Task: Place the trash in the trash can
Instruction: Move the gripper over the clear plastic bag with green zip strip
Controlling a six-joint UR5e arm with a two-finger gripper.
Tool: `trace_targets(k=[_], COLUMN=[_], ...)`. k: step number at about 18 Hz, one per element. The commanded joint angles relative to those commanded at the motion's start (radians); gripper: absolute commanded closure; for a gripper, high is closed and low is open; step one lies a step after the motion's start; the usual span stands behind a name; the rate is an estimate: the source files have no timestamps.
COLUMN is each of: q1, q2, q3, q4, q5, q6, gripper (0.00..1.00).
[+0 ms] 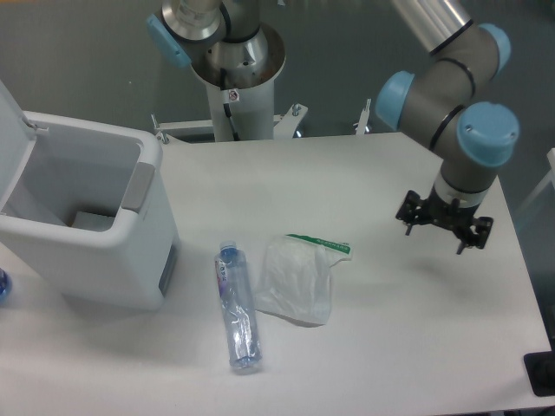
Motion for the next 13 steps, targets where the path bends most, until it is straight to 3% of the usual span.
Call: trace_targets(k=[13], q1=[-0.187], q2=[-0.005], q3=[-0.074], q4=[-0.003], q5=[0.006], q6=[-0.221], gripper=[0.00])
